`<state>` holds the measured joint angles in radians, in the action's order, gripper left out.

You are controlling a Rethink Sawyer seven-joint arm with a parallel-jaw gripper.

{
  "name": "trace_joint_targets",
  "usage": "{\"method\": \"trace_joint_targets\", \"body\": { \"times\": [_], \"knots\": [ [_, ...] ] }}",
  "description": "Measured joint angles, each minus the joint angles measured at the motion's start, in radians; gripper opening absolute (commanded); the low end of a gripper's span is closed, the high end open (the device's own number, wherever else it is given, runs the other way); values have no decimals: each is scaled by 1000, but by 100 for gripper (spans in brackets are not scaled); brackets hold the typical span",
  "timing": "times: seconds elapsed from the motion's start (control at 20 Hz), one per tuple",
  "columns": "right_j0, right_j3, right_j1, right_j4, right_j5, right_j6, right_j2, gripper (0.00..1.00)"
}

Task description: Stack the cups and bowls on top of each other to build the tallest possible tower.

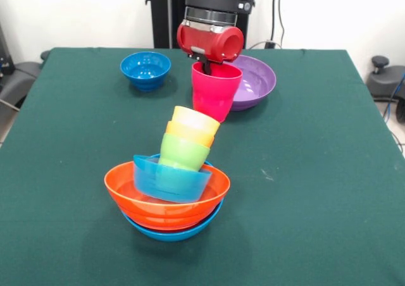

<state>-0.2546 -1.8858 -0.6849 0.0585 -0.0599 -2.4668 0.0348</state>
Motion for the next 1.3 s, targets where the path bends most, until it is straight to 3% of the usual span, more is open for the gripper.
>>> {"method": "trace_joint_targets", "body": {
  "times": [0.25, 0.55, 0.75, 0.95, 1.3],
  "knots": [
    [58, 0, 1, -54, -41, 0, 73, 0],
    [242, 5, 39, -171, -87, 0, 241, 0],
    [333, 5, 75, -211, -113, 0, 315, 0],
    [349, 5, 98, -213, -134, 0, 340, 0],
    [317, 5, 139, -213, -166, 0, 360, 0]
  ]
}}
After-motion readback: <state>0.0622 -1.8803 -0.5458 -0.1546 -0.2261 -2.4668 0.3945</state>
